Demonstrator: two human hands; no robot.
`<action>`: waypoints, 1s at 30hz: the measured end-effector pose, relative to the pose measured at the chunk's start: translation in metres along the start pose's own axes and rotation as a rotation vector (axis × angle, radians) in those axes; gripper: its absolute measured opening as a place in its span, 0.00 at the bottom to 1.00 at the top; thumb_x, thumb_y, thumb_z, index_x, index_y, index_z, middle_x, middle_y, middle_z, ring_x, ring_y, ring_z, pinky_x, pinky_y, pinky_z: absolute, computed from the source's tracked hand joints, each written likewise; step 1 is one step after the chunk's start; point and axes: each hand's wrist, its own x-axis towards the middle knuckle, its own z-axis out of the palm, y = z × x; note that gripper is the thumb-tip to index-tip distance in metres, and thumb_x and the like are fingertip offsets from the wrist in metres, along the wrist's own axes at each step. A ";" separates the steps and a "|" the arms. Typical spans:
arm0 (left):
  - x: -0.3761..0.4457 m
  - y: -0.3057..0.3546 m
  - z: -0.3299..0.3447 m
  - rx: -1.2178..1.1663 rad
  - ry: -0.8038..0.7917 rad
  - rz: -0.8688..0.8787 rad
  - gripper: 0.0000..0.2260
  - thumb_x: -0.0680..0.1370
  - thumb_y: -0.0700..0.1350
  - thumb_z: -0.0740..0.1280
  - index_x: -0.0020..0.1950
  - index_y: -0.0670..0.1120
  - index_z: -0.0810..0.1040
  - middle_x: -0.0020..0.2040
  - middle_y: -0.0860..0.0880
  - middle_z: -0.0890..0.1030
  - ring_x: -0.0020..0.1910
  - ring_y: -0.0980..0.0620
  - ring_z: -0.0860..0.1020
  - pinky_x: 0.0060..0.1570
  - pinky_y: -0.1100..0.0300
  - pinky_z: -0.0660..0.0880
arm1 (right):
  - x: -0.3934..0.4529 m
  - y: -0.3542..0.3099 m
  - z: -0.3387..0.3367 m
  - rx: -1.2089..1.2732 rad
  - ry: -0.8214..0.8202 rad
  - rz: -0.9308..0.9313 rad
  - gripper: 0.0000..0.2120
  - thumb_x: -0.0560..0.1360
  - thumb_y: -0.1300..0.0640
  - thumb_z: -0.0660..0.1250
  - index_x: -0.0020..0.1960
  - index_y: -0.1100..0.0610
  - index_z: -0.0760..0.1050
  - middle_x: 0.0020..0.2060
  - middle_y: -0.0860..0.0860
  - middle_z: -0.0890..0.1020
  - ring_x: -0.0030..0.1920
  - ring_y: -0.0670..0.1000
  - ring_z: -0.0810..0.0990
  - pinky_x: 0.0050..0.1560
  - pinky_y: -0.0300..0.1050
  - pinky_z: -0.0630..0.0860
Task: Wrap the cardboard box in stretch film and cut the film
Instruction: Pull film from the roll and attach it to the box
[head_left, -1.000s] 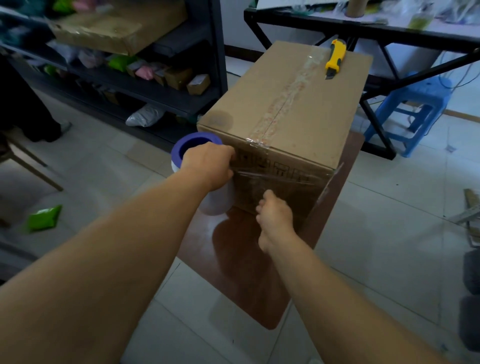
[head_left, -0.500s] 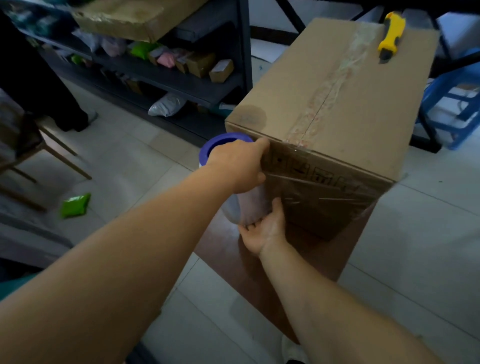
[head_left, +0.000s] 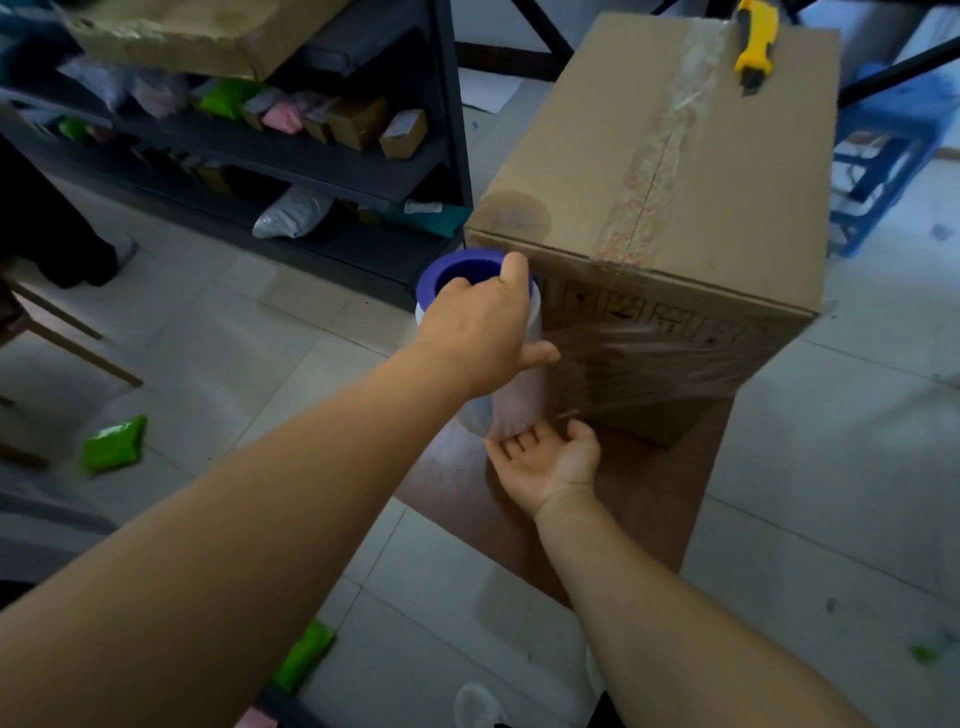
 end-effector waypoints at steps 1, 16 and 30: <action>-0.001 -0.001 -0.001 -0.018 -0.003 0.010 0.31 0.75 0.60 0.65 0.69 0.43 0.60 0.48 0.46 0.79 0.45 0.47 0.77 0.43 0.58 0.68 | 0.001 0.003 -0.001 -0.002 0.010 -0.005 0.24 0.79 0.44 0.49 0.61 0.58 0.73 0.63 0.60 0.75 0.66 0.57 0.71 0.67 0.51 0.65; -0.003 -0.055 -0.021 -0.345 -0.162 -0.078 0.31 0.70 0.61 0.70 0.66 0.47 0.65 0.54 0.48 0.74 0.50 0.49 0.74 0.51 0.54 0.73 | 0.008 0.020 0.022 -0.061 0.025 -0.055 0.15 0.80 0.53 0.53 0.55 0.57 0.75 0.54 0.57 0.79 0.59 0.58 0.75 0.62 0.55 0.68; 0.001 -0.050 -0.054 0.065 -0.074 0.100 0.19 0.71 0.63 0.67 0.34 0.51 0.66 0.32 0.52 0.72 0.31 0.56 0.69 0.38 0.55 0.67 | 0.008 0.032 0.047 0.010 -0.068 -0.071 0.22 0.80 0.43 0.51 0.58 0.57 0.75 0.55 0.58 0.78 0.63 0.59 0.72 0.69 0.60 0.63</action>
